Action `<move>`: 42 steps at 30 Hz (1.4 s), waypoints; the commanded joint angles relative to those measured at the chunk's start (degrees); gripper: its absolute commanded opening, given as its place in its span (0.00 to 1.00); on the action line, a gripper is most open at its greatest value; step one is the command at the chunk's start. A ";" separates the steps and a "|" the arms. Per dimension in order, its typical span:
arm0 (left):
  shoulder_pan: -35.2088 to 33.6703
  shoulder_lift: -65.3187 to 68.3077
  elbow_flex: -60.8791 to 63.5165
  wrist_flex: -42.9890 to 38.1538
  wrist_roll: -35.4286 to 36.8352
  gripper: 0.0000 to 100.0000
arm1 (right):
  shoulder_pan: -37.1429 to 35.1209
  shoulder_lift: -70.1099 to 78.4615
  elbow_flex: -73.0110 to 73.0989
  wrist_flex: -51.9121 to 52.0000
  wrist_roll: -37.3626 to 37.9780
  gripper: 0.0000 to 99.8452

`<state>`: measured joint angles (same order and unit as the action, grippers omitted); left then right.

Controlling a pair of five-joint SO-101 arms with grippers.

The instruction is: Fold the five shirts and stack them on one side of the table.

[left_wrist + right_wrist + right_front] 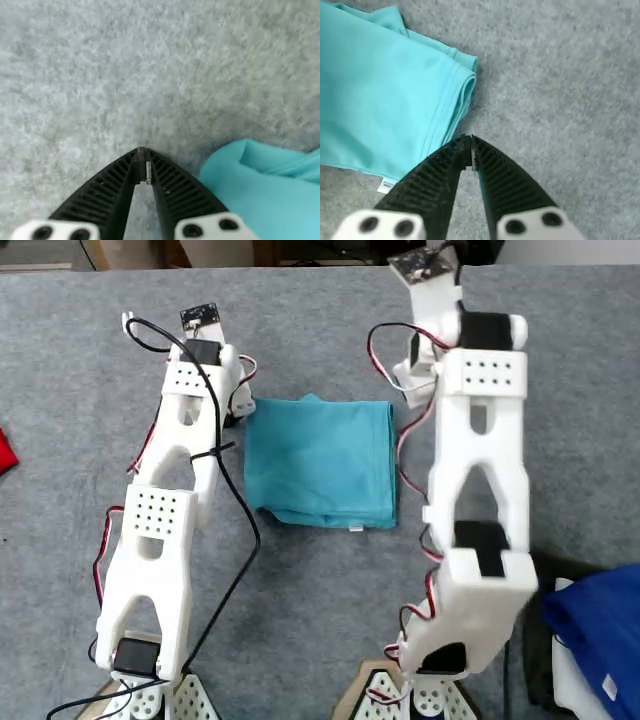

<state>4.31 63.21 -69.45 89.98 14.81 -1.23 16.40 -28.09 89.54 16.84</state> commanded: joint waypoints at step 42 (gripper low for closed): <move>0.35 -5.32 -8.62 11.34 -8.18 0.02 | 1.01 -13.49 39.52 -38.07 1.23 0.01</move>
<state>3.78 67.08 -86.42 100.26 7.96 -0.62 2.77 12.53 52.62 18.51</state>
